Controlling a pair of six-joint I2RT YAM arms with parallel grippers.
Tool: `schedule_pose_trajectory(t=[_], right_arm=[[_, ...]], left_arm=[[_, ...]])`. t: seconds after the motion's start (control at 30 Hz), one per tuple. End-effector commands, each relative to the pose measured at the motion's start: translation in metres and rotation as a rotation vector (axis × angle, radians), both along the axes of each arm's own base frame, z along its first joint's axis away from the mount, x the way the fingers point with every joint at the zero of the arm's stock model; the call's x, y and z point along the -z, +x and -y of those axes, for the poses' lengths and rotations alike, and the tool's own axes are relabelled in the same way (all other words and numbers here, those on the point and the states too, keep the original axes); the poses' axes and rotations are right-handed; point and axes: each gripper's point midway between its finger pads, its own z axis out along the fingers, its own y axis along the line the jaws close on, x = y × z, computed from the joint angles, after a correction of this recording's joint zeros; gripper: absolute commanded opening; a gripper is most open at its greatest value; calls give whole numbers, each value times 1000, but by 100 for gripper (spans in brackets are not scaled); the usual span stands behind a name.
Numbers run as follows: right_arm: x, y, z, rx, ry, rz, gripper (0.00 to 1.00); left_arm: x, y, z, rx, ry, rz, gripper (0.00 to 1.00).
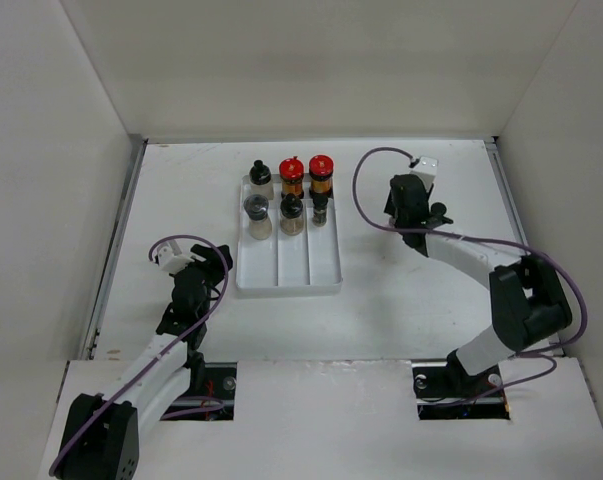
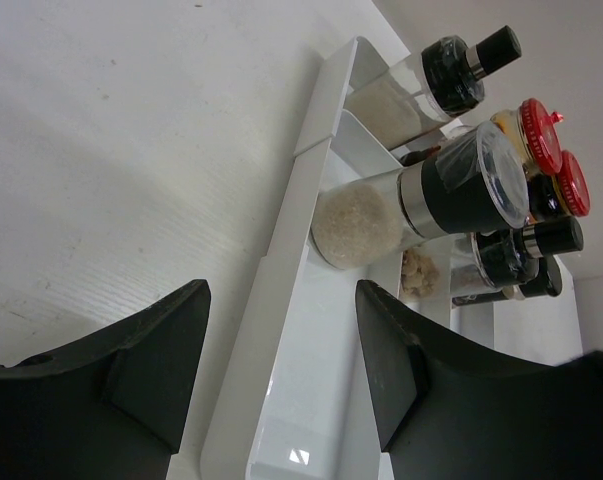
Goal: Organize the condiment bottles
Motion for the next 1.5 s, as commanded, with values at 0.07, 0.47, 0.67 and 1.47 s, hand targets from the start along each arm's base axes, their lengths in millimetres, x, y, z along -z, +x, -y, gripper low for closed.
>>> schedule_pose_trajectory(t=[0.07,0.47,0.67,1.47], right_arm=[[-65,-25,-84,-220,59,156,36],[-59,-46,-209,-495,126,145,37],[-40,-32,-228,-504,111,116,37],[-81,-34,-167,-402,177,216,88]], left_arm=[[-21,6,1,0,-4,74,58],[-23,6,3,10,-5,76,58],[-23,5,2,8,-4,79,58],[-22,6,3,10,-5,73,58]])
